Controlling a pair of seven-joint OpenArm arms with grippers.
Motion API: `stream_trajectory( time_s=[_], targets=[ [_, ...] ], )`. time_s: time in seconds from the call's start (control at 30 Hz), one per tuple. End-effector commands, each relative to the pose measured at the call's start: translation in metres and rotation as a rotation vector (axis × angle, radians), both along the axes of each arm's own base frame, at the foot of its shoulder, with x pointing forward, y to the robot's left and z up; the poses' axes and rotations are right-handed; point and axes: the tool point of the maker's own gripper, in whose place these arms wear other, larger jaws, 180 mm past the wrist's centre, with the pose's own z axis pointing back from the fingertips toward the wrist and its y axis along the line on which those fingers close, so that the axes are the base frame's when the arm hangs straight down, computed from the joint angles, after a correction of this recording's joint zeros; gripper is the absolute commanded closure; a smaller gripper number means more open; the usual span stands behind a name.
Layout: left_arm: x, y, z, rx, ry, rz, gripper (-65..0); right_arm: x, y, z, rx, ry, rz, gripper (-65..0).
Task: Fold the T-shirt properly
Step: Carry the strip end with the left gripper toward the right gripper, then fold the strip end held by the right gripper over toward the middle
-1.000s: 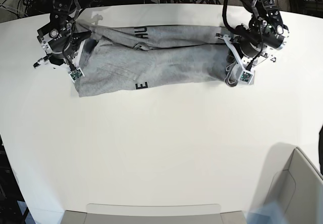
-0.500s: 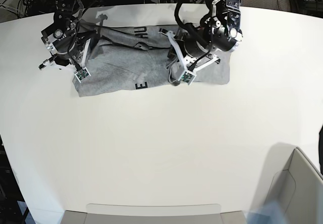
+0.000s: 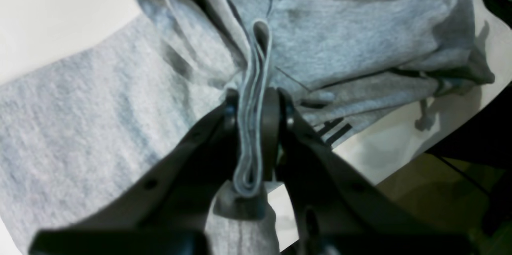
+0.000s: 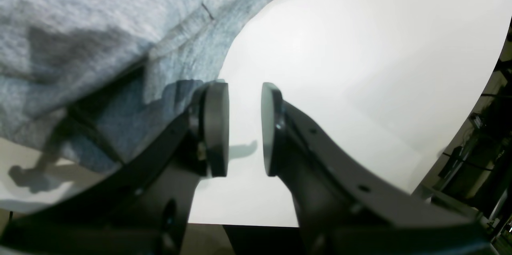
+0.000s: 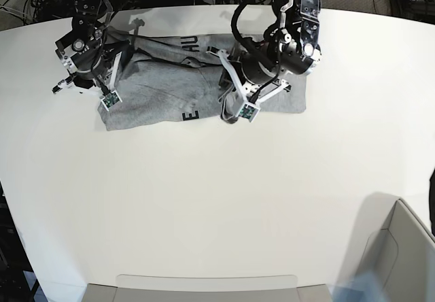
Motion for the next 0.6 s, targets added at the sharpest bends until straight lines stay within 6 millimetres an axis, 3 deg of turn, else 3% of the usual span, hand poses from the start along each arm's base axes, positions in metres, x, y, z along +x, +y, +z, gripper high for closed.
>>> stream_trajectory(
  time_s=[0.0,0.13,0.37,0.57],
  targets=[
    [0.006,-0.005,0.01,-0.023,-0.034,-0.004,-12.6,0.004,-0.003,0.006,-0.019,-0.016,0.013,-14.5],
    [0.005,-0.005,0.01,-0.026,-0.034,0.0,-31.1,0.004,-0.003,0.006,-0.019,-0.016,0.013,-14.5],
    [0.009,-0.005,0.016,-0.038,-0.053,0.009,-29.7,0.006,-0.003,0.008,-0.018,-0.023,0.011,-14.6],
    [0.01,0.003,0.014,-0.027,-0.051,0.027,-26.0,0.021,0.01,0.03,0.053,-0.125,0.01,-15.0]
  ],
)
